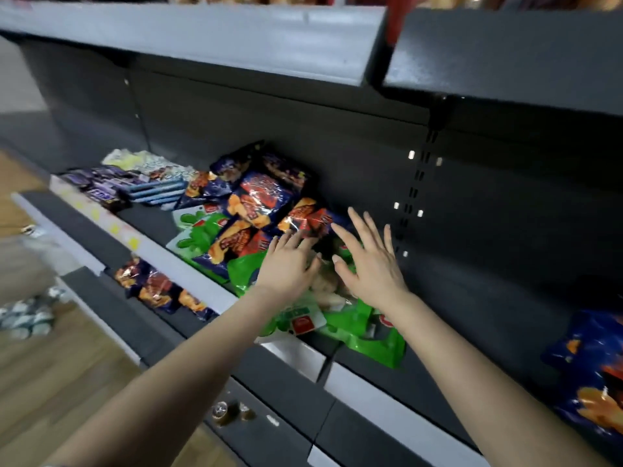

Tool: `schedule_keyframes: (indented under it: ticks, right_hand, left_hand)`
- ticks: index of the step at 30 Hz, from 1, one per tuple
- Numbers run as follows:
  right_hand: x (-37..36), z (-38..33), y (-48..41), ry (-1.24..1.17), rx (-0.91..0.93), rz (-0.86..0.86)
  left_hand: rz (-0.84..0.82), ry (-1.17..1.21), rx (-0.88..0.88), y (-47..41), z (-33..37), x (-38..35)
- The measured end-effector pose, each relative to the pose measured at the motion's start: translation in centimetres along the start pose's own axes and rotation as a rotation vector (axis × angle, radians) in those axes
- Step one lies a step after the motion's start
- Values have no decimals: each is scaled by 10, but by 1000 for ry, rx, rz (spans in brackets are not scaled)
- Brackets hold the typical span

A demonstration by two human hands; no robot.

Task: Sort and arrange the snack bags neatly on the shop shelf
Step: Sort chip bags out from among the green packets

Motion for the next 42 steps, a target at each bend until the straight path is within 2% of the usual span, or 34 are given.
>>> schedule_keyframes:
  ticks: [3,9,21,28,35,42]
  right_hand:
    - [-16,-20,-23,-41,34,-1]
    - [-55,-30,-62,-18,-109,-71]
    - [-108,-7,-85,51,-351,-264]
    - [-109,-5,-82,91,-370,-238]
    - [-100,-13,-71,90,-428,-96]
    - [-102,-15,-69,129,-434,-105]
  left_hand:
    - [17,-17,72,7,-31,11]
    - [42,-61,101,0,-79,27]
    - [22,-51,-13,-27,-124,27]
    - [67,-44,-78,-35,-125,23]
    - [82,-23,-81,-33,-131,17]
    - [66,12,-68,-31,-134,16]
Point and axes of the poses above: each hand's wrist, its own y-axis away from the middle knuckle, its own x-axis out of the back of the hand, z = x × y, the point moved 9 cm from there along -y, towards the middle knuckle, and after that the axes turned 6 degrees about y, right-handed, at the moved point
